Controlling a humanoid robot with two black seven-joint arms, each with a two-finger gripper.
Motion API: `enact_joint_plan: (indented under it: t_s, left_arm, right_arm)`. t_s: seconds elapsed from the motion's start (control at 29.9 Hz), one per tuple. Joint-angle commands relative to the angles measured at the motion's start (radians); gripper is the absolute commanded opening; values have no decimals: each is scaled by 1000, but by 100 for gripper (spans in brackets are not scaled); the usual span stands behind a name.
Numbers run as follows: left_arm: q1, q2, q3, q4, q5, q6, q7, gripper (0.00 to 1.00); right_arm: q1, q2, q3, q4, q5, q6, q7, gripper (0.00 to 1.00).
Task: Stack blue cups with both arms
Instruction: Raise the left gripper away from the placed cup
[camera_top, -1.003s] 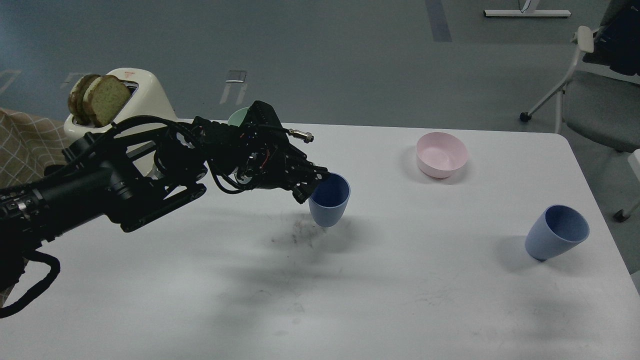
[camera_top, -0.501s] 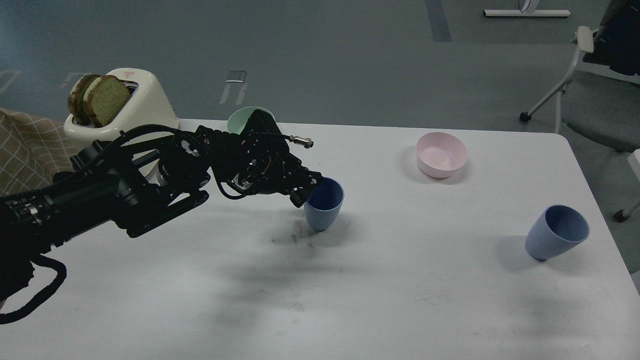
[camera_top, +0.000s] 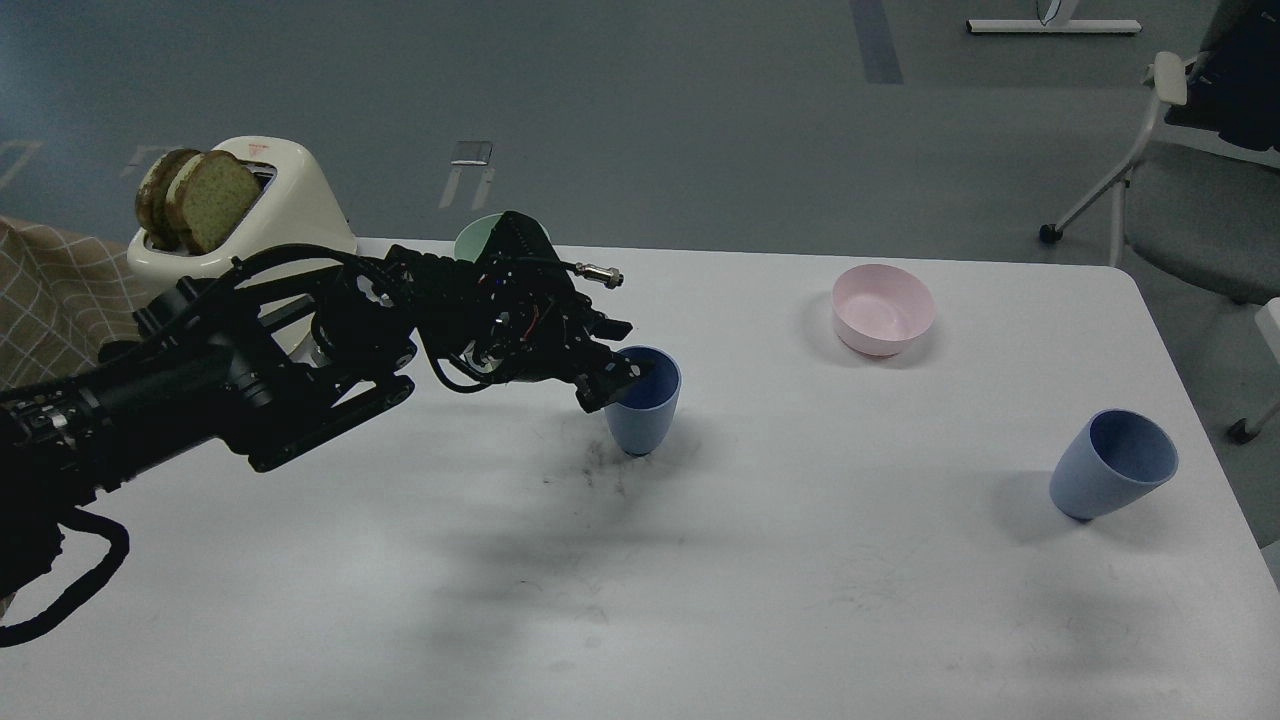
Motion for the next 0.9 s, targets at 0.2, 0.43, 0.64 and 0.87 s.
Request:
enact_joint_plan:
  t_s: [0.2,0.43,0.64,0.87]
  left_arm:
    - [8,52,-235,70,-379,5,-3,82]
    - [36,60,-377,169,-741,76,-10,89]
    - [100,48,-414,215,-1059,200,-10,97]
    - [148,40,-518,216,-1522,243,-6,97]
  right_arm:
    - [-102,-196,-114,180,-172,0,5,100]
    - [-156,-317,-221,350,-672,0,89,100]
    - [-175,-337,-330,453,-1194,0,236,100]
    - [-176,-334,-456,456,-1263,0,244,100]
